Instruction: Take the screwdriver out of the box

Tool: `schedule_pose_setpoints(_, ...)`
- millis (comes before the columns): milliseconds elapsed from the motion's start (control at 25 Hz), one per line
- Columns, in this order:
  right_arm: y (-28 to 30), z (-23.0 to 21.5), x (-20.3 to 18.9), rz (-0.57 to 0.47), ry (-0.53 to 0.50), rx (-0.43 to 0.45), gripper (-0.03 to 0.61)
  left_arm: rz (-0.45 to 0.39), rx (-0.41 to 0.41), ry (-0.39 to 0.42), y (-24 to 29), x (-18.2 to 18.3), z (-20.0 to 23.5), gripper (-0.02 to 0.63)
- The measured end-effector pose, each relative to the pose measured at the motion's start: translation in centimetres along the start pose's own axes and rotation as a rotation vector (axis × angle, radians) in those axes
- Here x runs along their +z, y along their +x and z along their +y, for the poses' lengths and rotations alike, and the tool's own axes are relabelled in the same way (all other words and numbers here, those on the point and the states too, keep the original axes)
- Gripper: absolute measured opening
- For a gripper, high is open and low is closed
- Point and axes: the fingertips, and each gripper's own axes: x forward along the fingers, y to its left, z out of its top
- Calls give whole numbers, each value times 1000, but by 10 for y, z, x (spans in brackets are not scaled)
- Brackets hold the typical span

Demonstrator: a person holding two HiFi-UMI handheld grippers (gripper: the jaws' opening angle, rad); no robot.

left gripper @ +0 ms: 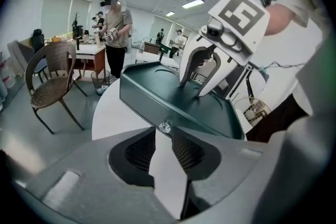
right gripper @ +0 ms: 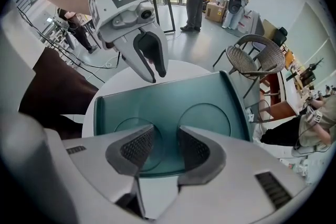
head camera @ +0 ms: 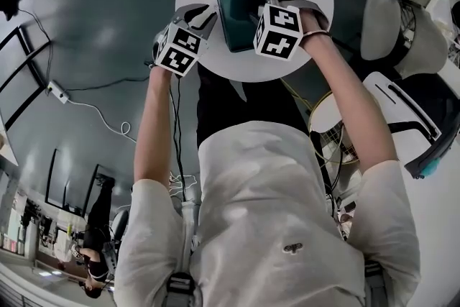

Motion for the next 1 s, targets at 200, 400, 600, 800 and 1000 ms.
schedule_pose_setpoints(200, 1, 0, 3, 18, -6, 4, 149, 60, -29, 213, 7, 0, -1, 117)
schedule_pose_setpoints(400, 0, 1, 2, 14, -3, 3, 147, 106, -45, 354, 16, 2, -2, 117)
schedule_pose_setpoints(600, 1, 0, 2, 20, -14, 2, 148, 131, -68, 423, 19, 1, -7, 84)
schedule_pose_setpoints(800, -1, 2, 2, 23, -19, 5, 148, 149, -89, 437, 17, 1, -8, 81)
schedule_pose_setpoints(1000, -1, 0, 7, 28, -20, 1, 147, 173, -112, 464, 15, -1, -7, 81)
